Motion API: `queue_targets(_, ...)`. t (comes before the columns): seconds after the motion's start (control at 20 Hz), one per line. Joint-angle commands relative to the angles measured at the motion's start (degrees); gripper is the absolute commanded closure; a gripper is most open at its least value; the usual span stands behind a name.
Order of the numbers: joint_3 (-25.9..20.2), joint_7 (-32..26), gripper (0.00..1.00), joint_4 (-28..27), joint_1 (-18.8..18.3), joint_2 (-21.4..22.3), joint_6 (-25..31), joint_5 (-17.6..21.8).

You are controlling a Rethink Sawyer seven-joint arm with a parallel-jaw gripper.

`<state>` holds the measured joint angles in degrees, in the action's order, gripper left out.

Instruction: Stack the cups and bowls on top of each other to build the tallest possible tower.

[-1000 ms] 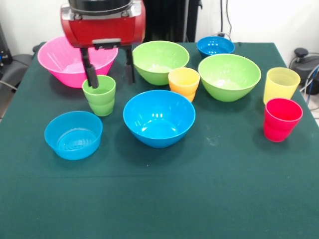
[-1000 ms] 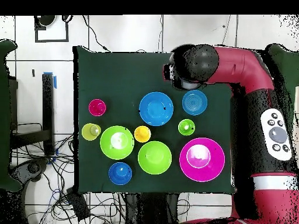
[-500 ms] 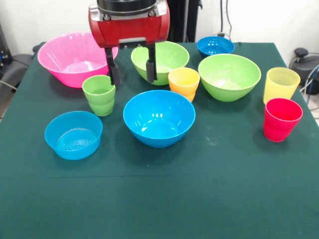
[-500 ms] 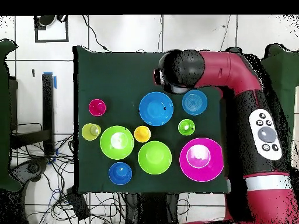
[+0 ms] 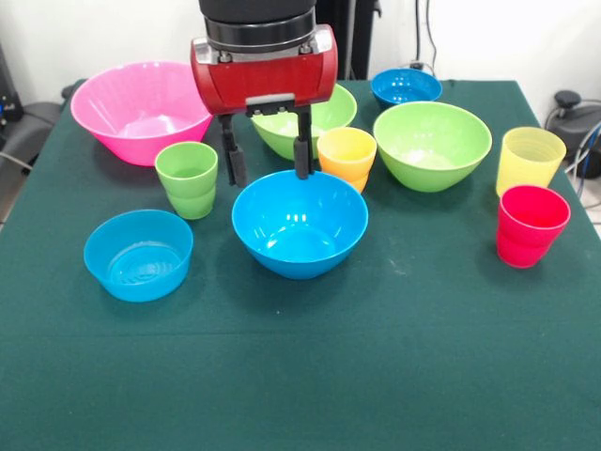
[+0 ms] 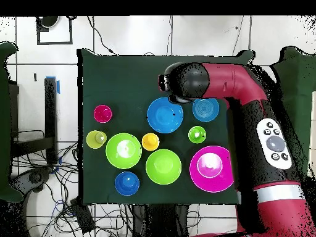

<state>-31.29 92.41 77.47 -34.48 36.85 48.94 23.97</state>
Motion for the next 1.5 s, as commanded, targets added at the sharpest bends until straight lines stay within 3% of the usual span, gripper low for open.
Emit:
queue_targets(0.05,2.18,2.30,0.00,5.58,0.70,-1.71,-2.67,1.03)
queue_targets(0.25,1.85,1.16,0.00,3.93,0.55,-2.84,-1.72,0.80)
queue_targets(0.55,1.86,-0.90,0.00,0.28,1.06,-3.58,3.94,0.26)
queue_targets(0.85,1.11,-4.01,0.00,-2.49,-0.18,-6.46,3.82,0.81)
queue_targets(1.1,1.85,-2.01,0.00,-0.10,-0.58,-5.38,0.79,1.31)
queue_targets(1.5,2.16,-3.43,0.00,-1.71,-0.83,-6.02,0.93,2.65)
